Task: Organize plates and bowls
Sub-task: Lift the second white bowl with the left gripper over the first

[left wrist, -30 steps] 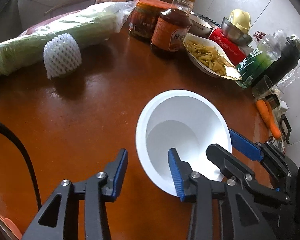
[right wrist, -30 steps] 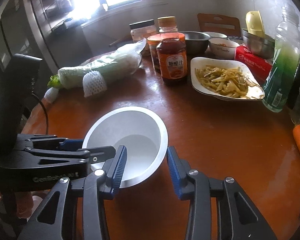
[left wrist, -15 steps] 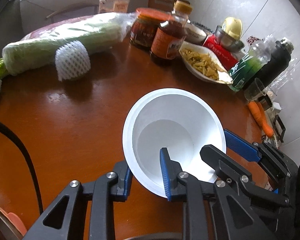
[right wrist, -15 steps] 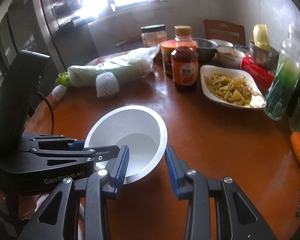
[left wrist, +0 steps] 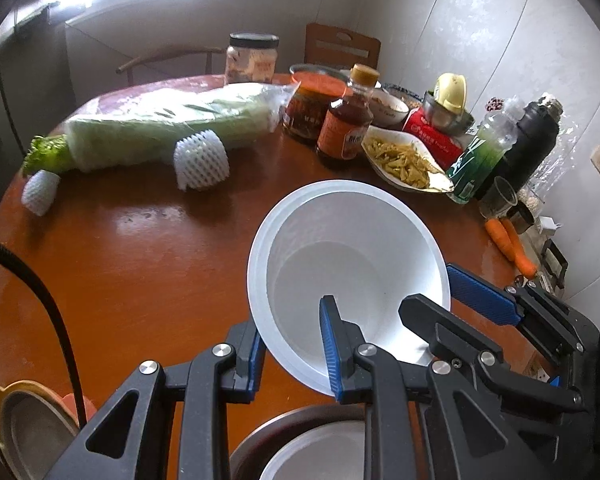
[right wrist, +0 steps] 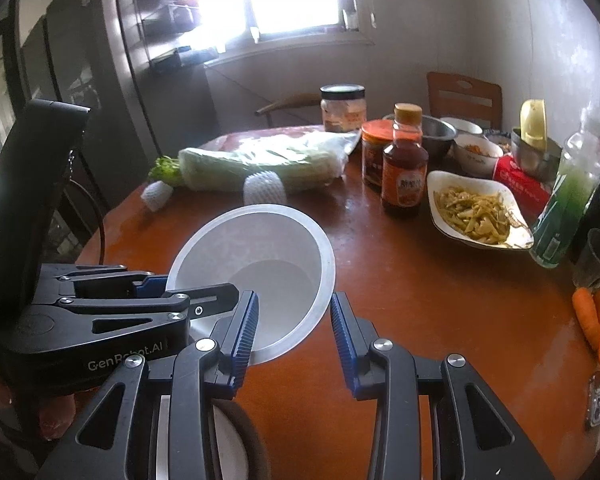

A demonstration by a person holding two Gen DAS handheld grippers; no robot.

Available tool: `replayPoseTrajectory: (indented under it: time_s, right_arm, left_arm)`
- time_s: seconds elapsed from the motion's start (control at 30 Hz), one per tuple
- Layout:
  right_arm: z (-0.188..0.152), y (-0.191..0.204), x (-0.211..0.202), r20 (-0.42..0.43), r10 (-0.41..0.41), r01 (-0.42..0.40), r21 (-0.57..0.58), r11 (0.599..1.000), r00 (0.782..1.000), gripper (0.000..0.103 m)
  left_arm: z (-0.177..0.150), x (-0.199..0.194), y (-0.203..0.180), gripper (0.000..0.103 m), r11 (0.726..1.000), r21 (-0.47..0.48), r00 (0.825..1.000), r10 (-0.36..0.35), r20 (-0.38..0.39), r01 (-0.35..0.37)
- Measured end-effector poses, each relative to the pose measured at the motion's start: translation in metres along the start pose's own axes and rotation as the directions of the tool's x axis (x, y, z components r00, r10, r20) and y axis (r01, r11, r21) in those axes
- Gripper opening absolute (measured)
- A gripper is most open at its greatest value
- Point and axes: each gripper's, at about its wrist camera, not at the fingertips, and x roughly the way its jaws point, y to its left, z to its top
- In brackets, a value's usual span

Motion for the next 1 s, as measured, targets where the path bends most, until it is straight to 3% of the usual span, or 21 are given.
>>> replayPoseTrajectory:
  time_s: [0.47, 1.0]
  right_arm:
    - [-0.011, 0.034, -0.041, 0.064, 0.030, -0.027, -0.041, 0.999, 0.998, 0.040]
    - [-0.038, 0.056, -0.070, 0.091, 0.044, -0.038, -0.070, 0.997, 0.995, 0.040]
  left_arm:
    - [-0.028, -0.052, -0.001, 0.025, 0.999, -0.002, 0.996, 0.039, 0.075, -0.039]
    - [-0.065, -0.078, -0.004, 0.025, 0.999, 0.006, 0.994, 0.046, 0.100, -0.047]
